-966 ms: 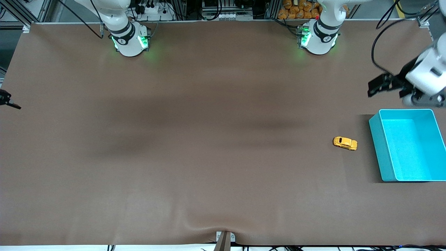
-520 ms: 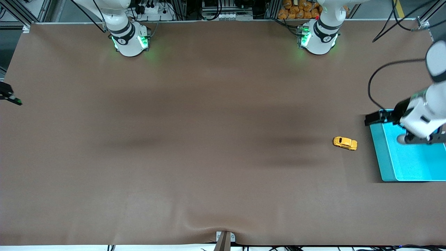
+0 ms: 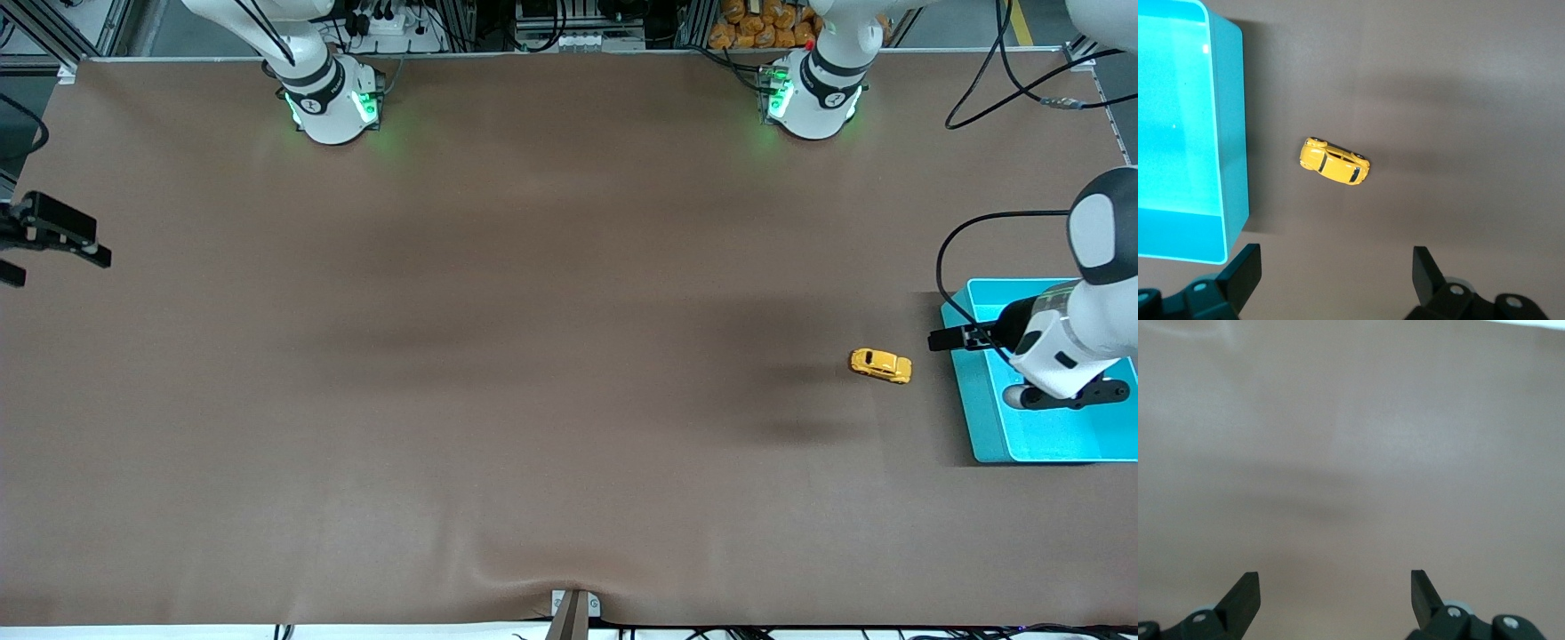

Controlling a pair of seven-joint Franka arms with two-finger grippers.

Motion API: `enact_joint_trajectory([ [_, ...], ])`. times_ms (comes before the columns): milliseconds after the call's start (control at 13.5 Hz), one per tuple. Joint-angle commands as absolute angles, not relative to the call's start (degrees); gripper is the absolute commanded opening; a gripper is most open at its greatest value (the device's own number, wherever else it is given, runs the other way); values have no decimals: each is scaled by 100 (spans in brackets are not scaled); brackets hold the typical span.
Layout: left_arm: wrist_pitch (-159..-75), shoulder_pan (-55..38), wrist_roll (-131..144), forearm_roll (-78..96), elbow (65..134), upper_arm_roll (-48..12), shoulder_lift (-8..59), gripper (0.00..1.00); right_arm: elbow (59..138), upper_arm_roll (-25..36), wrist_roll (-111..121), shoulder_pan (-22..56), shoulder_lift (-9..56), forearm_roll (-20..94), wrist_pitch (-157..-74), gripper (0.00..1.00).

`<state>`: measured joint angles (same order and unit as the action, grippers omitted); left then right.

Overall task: Wind and store yellow beetle car
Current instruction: 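Move the left gripper over the yellow car beside the bin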

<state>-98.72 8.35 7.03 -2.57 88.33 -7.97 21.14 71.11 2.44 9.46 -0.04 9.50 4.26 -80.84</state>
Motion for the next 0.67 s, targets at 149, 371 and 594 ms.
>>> enact_joint_trajectory([
  [149, -9896, 835, 1301, -422, 8964, -826, 2162, 100, 9408, 211, 282, 281, -595, 123, -9278, 100],
  [371, -10246, 861, 1685, -422, 9350, -817, 2127, 100, 9405, 194, -51, 299, -615, 114, -9071, 100],
  [594, -11158, 914, 2082, -413, 10446, -826, 1628, 100, 9203, 53, -483, 413, -589, 114, -9018, 100],
])
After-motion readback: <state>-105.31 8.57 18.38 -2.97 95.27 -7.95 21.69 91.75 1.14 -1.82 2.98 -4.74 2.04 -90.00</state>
